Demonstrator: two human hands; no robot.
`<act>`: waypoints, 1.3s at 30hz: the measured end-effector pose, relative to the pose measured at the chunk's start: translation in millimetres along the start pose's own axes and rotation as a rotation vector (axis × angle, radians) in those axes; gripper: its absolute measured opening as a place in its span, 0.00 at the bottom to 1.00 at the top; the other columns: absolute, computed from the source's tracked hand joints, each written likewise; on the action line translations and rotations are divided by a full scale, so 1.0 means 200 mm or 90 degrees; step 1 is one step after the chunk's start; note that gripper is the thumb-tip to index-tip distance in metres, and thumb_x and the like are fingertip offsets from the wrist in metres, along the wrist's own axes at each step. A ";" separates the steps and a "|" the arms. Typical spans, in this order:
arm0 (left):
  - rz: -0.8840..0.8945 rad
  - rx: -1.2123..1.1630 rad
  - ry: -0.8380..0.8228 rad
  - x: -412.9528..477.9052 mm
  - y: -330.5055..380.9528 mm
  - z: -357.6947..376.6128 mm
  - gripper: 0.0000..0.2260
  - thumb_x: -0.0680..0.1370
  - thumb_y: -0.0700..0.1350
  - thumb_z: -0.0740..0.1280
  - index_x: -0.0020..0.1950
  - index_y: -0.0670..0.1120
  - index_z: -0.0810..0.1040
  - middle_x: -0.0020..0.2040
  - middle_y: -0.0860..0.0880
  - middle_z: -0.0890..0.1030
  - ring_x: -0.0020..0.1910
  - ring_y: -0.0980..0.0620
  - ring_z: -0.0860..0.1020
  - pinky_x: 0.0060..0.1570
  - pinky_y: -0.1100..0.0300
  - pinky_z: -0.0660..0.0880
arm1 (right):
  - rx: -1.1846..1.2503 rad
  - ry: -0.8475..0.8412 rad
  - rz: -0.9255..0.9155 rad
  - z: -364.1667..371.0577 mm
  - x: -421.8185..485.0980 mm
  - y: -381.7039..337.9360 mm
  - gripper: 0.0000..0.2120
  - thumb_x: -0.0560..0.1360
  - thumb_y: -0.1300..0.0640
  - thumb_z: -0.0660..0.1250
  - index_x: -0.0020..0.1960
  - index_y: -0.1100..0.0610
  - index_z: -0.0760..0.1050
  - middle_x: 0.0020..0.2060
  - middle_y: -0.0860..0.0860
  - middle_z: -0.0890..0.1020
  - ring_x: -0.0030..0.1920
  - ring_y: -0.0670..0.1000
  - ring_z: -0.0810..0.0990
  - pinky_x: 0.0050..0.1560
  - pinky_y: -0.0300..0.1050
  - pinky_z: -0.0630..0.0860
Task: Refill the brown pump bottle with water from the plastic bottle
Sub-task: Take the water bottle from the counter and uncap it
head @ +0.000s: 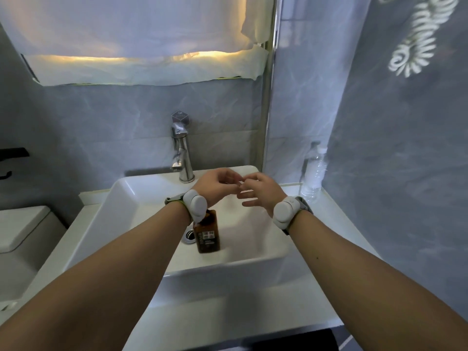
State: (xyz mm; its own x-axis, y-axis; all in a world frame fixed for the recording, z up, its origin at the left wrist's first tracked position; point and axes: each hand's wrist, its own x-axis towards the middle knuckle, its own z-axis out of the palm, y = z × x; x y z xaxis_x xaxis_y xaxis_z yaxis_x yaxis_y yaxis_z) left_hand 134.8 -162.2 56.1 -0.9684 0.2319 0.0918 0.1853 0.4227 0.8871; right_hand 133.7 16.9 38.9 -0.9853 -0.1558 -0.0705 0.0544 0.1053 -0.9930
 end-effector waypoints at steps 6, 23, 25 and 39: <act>0.023 -0.002 -0.019 0.15 0.11 0.18 0.08 0.77 0.34 0.73 0.56 0.41 0.85 0.51 0.41 0.87 0.46 0.47 0.83 0.53 0.48 0.81 | 0.018 0.072 0.000 -0.20 -0.02 0.00 0.10 0.76 0.59 0.68 0.57 0.60 0.78 0.47 0.57 0.88 0.49 0.57 0.88 0.52 0.56 0.85; -0.004 0.058 -0.023 0.64 0.15 0.76 0.18 0.76 0.48 0.78 0.63 0.46 0.83 0.53 0.52 0.84 0.51 0.52 0.82 0.50 0.62 0.75 | 0.030 0.343 0.058 -0.79 0.13 0.30 0.15 0.74 0.51 0.76 0.53 0.60 0.78 0.46 0.56 0.86 0.46 0.55 0.85 0.59 0.59 0.83; -0.020 0.077 -0.037 0.70 0.12 0.80 0.22 0.77 0.51 0.78 0.68 0.44 0.81 0.60 0.49 0.83 0.58 0.49 0.81 0.57 0.59 0.73 | 0.012 0.385 0.076 -0.83 0.17 0.33 0.19 0.73 0.52 0.77 0.59 0.59 0.78 0.52 0.56 0.85 0.52 0.57 0.84 0.60 0.58 0.81; 0.022 -0.010 -0.047 1.13 -0.01 1.08 0.18 0.69 0.41 0.84 0.49 0.54 0.78 0.47 0.55 0.85 0.43 0.61 0.85 0.42 0.68 0.79 | -0.080 0.366 0.085 -0.96 0.43 0.53 0.24 0.77 0.53 0.74 0.68 0.63 0.76 0.65 0.58 0.82 0.66 0.59 0.79 0.57 0.44 0.71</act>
State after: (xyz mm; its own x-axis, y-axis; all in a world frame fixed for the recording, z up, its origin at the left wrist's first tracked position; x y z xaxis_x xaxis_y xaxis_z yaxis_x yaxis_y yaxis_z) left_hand -48.8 79.4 -22.2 -0.9464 0.3103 0.0895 0.2152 0.3990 0.8914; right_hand 23.7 204.1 -54.3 -0.9030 0.4187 -0.0964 0.1985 0.2075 -0.9579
